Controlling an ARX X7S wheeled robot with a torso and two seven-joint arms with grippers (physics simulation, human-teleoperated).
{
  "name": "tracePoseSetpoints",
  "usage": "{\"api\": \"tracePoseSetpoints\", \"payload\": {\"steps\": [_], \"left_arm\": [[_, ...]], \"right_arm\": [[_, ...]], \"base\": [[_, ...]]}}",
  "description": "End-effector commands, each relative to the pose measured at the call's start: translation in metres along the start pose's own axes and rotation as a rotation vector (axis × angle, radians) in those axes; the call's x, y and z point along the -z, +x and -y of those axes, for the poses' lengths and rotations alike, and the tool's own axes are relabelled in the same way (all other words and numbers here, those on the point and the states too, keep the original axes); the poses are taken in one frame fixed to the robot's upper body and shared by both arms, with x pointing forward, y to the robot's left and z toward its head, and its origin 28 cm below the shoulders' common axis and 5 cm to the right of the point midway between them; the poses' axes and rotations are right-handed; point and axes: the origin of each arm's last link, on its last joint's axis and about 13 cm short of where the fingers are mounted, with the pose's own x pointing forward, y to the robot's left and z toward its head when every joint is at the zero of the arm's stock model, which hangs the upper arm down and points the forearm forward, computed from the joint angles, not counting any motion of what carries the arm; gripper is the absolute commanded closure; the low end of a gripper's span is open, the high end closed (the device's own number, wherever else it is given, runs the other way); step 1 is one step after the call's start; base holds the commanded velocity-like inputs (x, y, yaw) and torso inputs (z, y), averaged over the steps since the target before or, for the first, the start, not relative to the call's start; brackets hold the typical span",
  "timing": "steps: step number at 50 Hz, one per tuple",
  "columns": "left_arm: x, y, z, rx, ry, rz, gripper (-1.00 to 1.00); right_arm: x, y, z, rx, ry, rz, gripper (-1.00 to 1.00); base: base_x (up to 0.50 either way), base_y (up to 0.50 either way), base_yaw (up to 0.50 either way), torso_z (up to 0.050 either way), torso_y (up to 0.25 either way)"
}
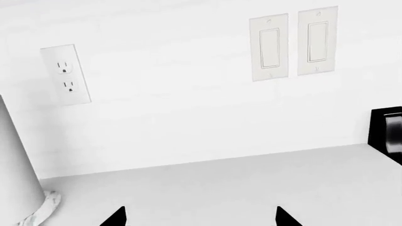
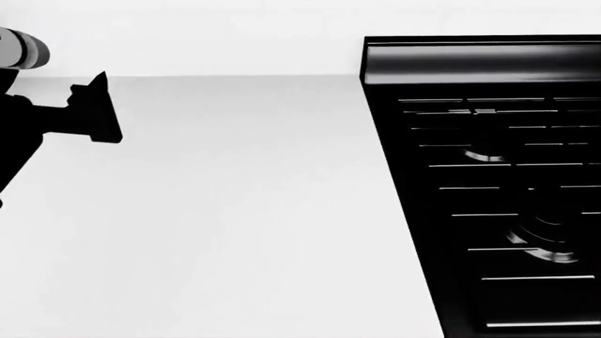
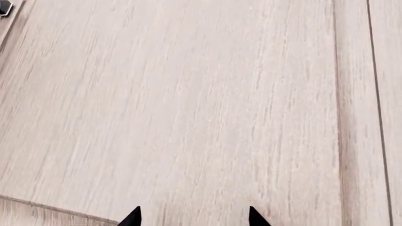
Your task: Pick and place the shaker into the drawer. Then close the cabinet.
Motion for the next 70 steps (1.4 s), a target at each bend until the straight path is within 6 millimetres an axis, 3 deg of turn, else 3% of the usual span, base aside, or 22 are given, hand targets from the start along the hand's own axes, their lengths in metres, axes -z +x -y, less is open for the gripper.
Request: {"api": "tracePoseSetpoints", "payload": {"steps": [1, 23, 51, 58, 70], "left_arm": [[0.002, -0.001, -0.001, 0.002, -0.002, -0.001, -1.00], [0.009, -0.003, -0.003, -0.003, -0.015, -0.021, -1.00], [0.010, -0.005, -0.003, 0.008, -0.028, -0.013, -1.00], [0.008, -0.005, -0.003, 0.012, -0.035, 0.000, -1.00], [0.005, -0.006, 0.000, 0.033, -0.023, 0.005, -1.00]], "right_arm": [[0.071, -0.016, 0.021, 0.187, 0.038, -0.424, -1.00], [0.042, -0.011, 0.020, 0.089, 0.127, -0.349, -1.00], [0.045, -0.012, 0.025, 0.084, 0.128, -0.353, -1.00], [0.029, -0.010, 0.022, 0.037, 0.118, -0.305, -1.00], [0.012, -0.007, 0.023, 0.018, 0.090, -0.224, -1.00]], "base": [[0.00, 0.00, 0.00, 0.000, -0.012], [0.00, 0.00, 0.00, 0.000, -0.011], [0.00, 0.00, 0.00, 0.000, 0.019], [0.00, 0.00, 0.00, 0.000, -0.011], [0.00, 0.00, 0.00, 0.000, 0.250]]}}
